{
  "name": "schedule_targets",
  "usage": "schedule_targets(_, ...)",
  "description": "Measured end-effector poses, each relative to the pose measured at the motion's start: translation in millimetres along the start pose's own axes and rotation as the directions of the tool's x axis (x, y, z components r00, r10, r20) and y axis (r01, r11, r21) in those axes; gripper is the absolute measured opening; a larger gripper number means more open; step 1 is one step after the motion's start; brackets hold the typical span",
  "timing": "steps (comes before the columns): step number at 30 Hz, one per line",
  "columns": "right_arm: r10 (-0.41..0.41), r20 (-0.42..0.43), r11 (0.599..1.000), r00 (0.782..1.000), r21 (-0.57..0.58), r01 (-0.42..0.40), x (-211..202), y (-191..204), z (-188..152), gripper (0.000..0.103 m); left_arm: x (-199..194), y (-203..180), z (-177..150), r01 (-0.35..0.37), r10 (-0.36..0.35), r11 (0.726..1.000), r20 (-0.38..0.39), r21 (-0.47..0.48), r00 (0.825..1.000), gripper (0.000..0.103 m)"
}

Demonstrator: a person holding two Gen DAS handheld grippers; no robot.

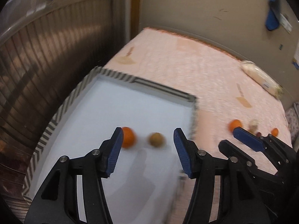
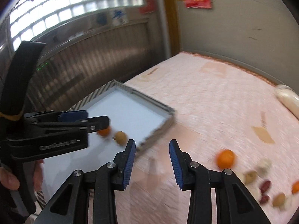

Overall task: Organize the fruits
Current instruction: 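Open both tools to drop the orange and pear into the tray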

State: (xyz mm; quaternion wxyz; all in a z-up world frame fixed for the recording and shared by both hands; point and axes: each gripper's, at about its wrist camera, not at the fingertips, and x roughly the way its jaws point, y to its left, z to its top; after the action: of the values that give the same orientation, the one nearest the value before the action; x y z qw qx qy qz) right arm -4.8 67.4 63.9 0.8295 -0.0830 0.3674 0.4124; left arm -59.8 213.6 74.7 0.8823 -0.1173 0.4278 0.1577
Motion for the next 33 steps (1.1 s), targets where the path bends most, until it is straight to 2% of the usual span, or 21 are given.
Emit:
schedule_targets(5, -0.064, 0.026, 0.996, 0.998, 0.060, 0.062, -25, -24, -15, 0.038, -6, -40, -10, 0.028, -0.029, 0.997, 0.014, 0.072, 0.999, 0.056)
schedule_targets(11, -0.123, 0.034, 0.984, 0.992, 0.132, 0.117, -50, -51, -36, 0.039, 2, -84, -23, 0.092, -0.093, 0.990, 0.003, 0.107, 0.996, 0.056)
schedule_targets(16, -0.186, 0.027, 0.970, 0.982, 0.163, 0.180, -65, -73, -50, 0.039, 7, -114, -34, 0.107, -0.108, 0.982, -0.001, 0.156, 0.994, 0.056)
schedule_targets(22, -0.199, 0.027, 0.956, 0.980, 0.223, 0.188, -81, -97, -69, 0.039, -3, -129, -44, 0.098, -0.104, 0.977, 0.021, 0.190, 0.994, 0.056)
schedule_targets(27, -0.233, 0.031, 0.942, 0.972, 0.254, 0.218, -94, -105, -79, 0.040, -14, -137, -50, 0.071, -0.086, 0.974, 0.059, 0.217, 0.995, 0.056)
schedule_targets(33, -0.255, 0.016, 0.933, 0.967, 0.267, 0.242, -107, -110, -93, 0.042, -25, -145, -61, 0.073, -0.094, 0.966, 0.073, 0.247, 0.993, 0.056)
